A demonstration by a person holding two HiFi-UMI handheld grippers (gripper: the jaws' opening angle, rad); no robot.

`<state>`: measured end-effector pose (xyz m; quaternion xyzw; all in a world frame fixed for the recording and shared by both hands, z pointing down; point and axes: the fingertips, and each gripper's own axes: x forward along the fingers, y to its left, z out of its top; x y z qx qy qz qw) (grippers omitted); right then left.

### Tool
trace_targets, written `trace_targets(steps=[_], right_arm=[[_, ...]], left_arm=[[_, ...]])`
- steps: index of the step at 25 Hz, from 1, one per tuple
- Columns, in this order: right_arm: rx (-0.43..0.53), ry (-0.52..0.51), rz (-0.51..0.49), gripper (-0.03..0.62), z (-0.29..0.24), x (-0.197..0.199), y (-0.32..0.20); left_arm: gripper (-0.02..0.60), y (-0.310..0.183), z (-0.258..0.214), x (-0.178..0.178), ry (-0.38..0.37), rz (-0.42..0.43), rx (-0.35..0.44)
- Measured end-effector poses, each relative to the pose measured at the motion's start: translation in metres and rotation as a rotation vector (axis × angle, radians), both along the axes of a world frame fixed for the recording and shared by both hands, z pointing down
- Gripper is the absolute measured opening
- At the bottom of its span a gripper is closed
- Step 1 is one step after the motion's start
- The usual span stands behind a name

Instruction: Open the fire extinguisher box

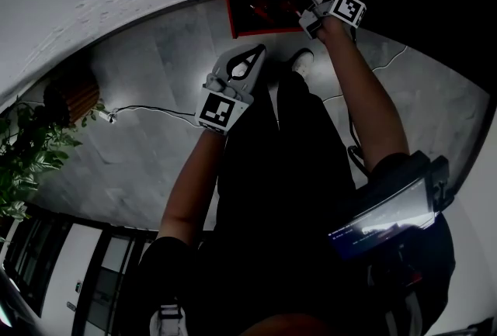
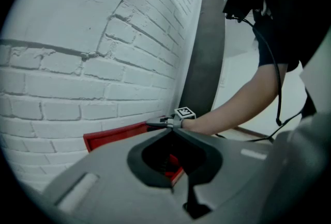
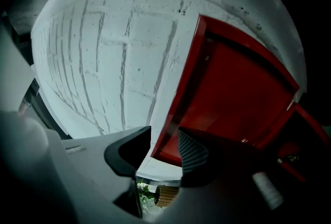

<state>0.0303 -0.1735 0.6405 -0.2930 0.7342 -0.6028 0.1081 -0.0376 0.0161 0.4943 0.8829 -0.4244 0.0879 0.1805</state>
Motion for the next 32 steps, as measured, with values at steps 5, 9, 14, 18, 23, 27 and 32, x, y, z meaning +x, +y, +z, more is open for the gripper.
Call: trace_targets(steps=[5,9,14,18,23,27,32], right_arm=[[0.034,-0.003,-0.009,0.153,-0.005,0.005,0.003],[0.073,-0.03,-0.051,0.153,-0.02,0.002,0.016],[0.187,-0.035,-0.181,0.149,-0.067,-0.009,0.057],[0.315,0.067,-0.287,0.12,-0.115,-0.01,0.089],[0.515,0.161,-0.402,0.09,-0.182,-0.008,0.129],[0.672,0.231,-0.453,0.077,-0.23,-0.005,0.149],[0.836,0.244,-0.504,0.062,-0.294,-0.009,0.176]], left_arm=[[0.002,-0.003,-0.003,-0.002,0.0,-0.003,0.006],[0.002,-0.006,-0.006,-0.003,-0.003,-0.005,0.009],[0.002,-0.006,-0.026,0.0,-0.016,0.011,0.031],[0.002,-0.007,-0.05,-0.001,-0.028,0.021,0.069],[0.002,0.007,-0.088,-0.001,-0.017,0.034,0.093],[0.002,0.018,-0.125,0.009,-0.003,0.053,0.123],[0.002,0.031,-0.173,0.021,0.044,0.069,0.163]])
